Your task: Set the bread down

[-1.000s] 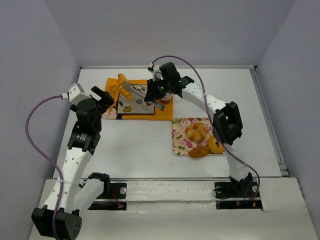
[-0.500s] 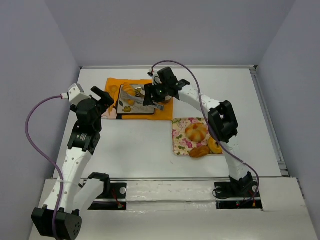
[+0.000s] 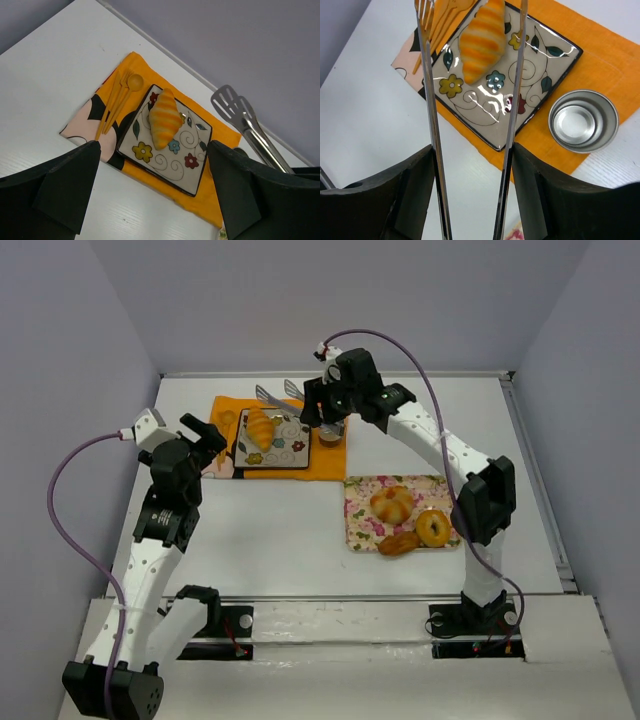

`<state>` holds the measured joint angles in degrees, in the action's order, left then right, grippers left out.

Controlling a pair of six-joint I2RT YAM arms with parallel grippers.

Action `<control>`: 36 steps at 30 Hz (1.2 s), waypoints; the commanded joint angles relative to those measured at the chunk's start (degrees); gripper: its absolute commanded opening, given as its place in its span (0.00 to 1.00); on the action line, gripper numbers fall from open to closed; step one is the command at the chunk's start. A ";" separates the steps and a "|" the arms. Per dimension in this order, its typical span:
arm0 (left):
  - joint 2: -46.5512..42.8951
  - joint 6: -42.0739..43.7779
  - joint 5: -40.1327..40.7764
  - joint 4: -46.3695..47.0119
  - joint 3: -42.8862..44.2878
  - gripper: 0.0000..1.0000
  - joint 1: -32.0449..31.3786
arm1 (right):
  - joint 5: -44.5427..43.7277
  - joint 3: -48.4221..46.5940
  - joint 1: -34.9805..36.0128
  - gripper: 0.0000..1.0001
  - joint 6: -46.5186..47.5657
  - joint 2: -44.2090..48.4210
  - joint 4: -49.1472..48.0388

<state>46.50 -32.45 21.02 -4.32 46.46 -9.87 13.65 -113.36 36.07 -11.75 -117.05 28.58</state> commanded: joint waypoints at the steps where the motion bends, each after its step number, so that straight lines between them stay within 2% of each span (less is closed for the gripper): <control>1: -1.76 0.19 1.05 1.50 -0.67 0.99 0.38 | -1.09 6.63 0.31 0.64 1.90 10.49 0.60; 3: -1.85 0.19 1.13 1.50 -0.67 0.99 0.38 | -1.52 11.82 0.31 0.64 1.30 15.60 0.51; 4: -1.85 0.19 1.05 1.42 -0.67 0.99 0.38 | -2.48 14.81 0.31 0.64 0.68 21.46 0.60; 5: -1.94 0.19 0.96 1.50 -0.58 0.99 0.38 | -3.88 21.71 0.31 0.64 -0.28 24.74 0.69; 9: -2.03 0.10 0.34 1.59 -0.58 0.99 0.38 | -12.65 38.59 0.31 0.62 -6.00 42.75 4.02; 10: -2.11 0.02 0.25 1.94 -0.67 0.99 0.38 | -14.86 40.83 0.31 0.62 -9.75 49.14 8.73; 12: -1.77 0.01 -0.62 2.55 -0.75 0.99 0.38 | -21.26 44.35 0.31 0.62 -16.07 54.10 15.16; 14: -1.24 0.01 -1.67 3.00 -0.84 0.99 0.38 | -24.18 45.07 0.31 0.62 -20.40 58.58 25.97; 16: -0.36 0.01 -2.29 3.17 -0.49 0.99 0.38 | -26.82 45.85 0.31 0.62 -26.45 60.36 34.12; 21: 0.78 0.10 -2.64 3.09 -0.14 0.99 0.38 | -31.22 47.88 0.31 0.63 -34.73 59.58 41.20; 28: 0.52 0.01 -2.91 3.61 -0.58 0.99 0.38 | -29.91 50.78 0.31 0.67 -34.57 54.40 40.25; 36: 1.58 -0.07 -3.35 3.79 -0.49 0.99 0.38 | -25.34 53.50 0.31 0.67 -31.05 55.26 29.10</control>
<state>47.99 -32.45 17.91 -3.05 46.28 -9.87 -13.08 -60.40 36.10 -43.66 -63.86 64.36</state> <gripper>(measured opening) 0.990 0.668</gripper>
